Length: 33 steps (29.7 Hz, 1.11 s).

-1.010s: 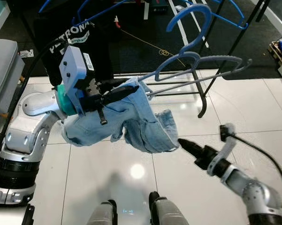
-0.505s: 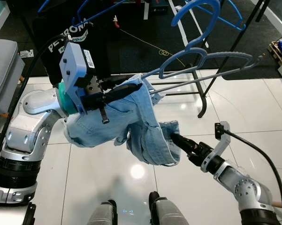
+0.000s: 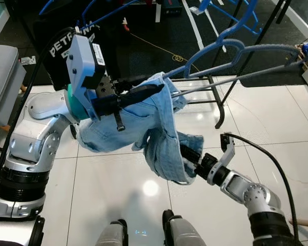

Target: Hang hanger

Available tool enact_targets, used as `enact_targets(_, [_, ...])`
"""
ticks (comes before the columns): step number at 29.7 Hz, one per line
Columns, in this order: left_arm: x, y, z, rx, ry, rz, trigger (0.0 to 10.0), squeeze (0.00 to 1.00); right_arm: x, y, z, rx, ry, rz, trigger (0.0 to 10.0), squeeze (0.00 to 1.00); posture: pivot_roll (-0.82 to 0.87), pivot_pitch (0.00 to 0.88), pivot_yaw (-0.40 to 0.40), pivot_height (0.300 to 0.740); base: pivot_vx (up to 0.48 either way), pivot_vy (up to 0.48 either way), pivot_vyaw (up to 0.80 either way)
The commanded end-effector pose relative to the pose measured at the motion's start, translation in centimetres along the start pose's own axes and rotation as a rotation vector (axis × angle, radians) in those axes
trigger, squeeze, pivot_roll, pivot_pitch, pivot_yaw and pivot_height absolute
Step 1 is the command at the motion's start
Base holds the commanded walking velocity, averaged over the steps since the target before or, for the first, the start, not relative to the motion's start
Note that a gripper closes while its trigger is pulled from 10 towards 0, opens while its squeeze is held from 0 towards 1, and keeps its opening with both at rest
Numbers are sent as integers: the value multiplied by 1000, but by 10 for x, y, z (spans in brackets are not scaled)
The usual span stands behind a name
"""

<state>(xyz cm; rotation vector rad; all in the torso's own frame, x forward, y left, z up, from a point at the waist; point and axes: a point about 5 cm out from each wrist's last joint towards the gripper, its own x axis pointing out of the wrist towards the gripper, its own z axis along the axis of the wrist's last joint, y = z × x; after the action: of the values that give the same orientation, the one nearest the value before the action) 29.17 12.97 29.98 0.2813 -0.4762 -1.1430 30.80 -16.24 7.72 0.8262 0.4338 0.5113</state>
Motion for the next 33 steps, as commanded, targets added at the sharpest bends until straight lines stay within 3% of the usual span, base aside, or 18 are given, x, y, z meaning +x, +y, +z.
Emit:
enact_targets(1, [1, 0, 11, 30, -31, -10, 0, 0, -3, -7, -4, 6, -6, -40, 10000, 0, -40, 136, 36, 740, 0, 0, 0])
enact_targets(2, [1, 0, 10, 31, -30, -7, 0, 0, -4, -8, -3, 1, -17, -46, 1608, 0, -41, 136, 35, 740, 0, 0, 0])
enact_targets(4, [1, 0, 10, 31, -30, -7, 0, 0, -4, -8, -3, 1, -17, -46, 1608, 0, -41, 136, 35, 740, 0, 0, 0])
enact_targets(5, [0, 0, 10, 31, -28, -5, 0, 0, -5, -9, -1, 1, -21, -49, 0, 0, -42, 136, 36, 740, 0, 0, 0])
enact_targets(20, [-6, 3, -1, 35, 27, 9, 0, 0, -22, -14, 5, -75, -38, -54, 0, 0, -50, 137, 41, 740, 0, 0, 0])
enact_targets(25, [-10, 4, -6, 29, 49, 11, 0, 0, -41, -13, 17, -90, -78, -46, 0, 0, -59, 139, 47, 740, 0, 0, 0])
enact_targets(30, [-11, 3, -7, 28, 56, 8, 0, 0, -49, -14, 22, -101, -92, -52, 0, 0, -60, 140, 46, 740, 0, 0, 0])
enact_targets(33, [-14, 2, -9, 20, 64, -6, 0, 0, -70, -23, 42, -139, -146, -125, 0, 0, -64, 142, 49, 740, 0, 0, 0])
